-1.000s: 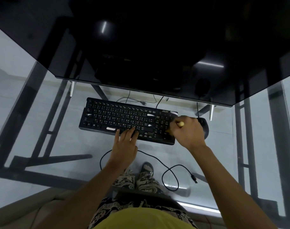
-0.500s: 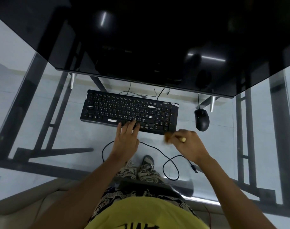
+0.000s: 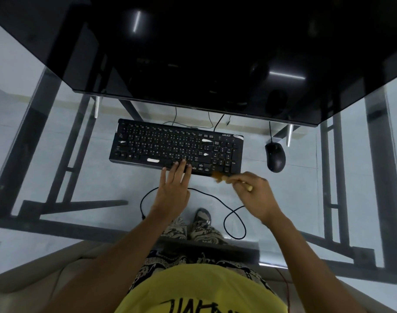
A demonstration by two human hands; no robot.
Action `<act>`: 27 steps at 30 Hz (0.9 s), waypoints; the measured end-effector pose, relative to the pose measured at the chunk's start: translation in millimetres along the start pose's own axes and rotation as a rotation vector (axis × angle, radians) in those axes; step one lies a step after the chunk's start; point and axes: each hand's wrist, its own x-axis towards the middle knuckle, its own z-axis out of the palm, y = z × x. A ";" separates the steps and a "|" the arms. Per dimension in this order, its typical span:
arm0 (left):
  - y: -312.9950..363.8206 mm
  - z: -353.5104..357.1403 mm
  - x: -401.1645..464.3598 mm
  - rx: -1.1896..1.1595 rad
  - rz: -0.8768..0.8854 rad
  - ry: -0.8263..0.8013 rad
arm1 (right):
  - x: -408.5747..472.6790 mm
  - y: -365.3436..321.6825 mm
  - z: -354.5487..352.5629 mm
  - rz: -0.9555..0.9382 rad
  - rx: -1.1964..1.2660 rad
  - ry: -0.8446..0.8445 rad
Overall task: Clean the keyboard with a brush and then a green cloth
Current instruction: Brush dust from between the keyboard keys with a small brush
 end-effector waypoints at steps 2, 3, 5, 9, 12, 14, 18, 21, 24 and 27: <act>-2.6 0.2 -1.6 -0.002 0.004 -0.002 | 3.6 5.5 -4.7 0.127 -0.006 0.252; -3.7 0.3 -2.4 0.002 0.011 -0.003 | 2.0 5.3 -5.1 0.144 -0.031 0.348; -4.3 -1.3 -2.5 0.012 0.023 -0.014 | -0.4 3.9 -0.9 0.045 0.013 0.259; -6.8 -6.3 -0.4 0.012 0.017 -0.035 | 2.6 5.0 -6.2 0.119 0.054 0.148; -10.1 -6.3 -2.4 0.013 0.027 -0.057 | 4.9 5.8 -17.7 0.129 -0.022 0.340; -10.1 -7.1 -0.6 0.013 0.036 -0.069 | 5.6 -3.4 -17.1 0.123 0.075 0.102; -14.0 -7.4 0.9 0.012 0.051 -0.057 | 20.8 0.0 -23.0 0.135 -0.134 0.320; -13.2 -4.5 -0.5 0.021 0.068 -0.055 | 39.1 -15.8 -19.0 0.043 -0.068 0.467; -12.0 -5.5 0.6 0.008 0.062 -0.040 | 67.6 -43.1 2.8 -0.073 -0.028 0.390; -13.6 -4.9 -0.7 -0.003 0.056 -0.032 | 89.5 -65.9 33.8 -0.159 0.011 0.263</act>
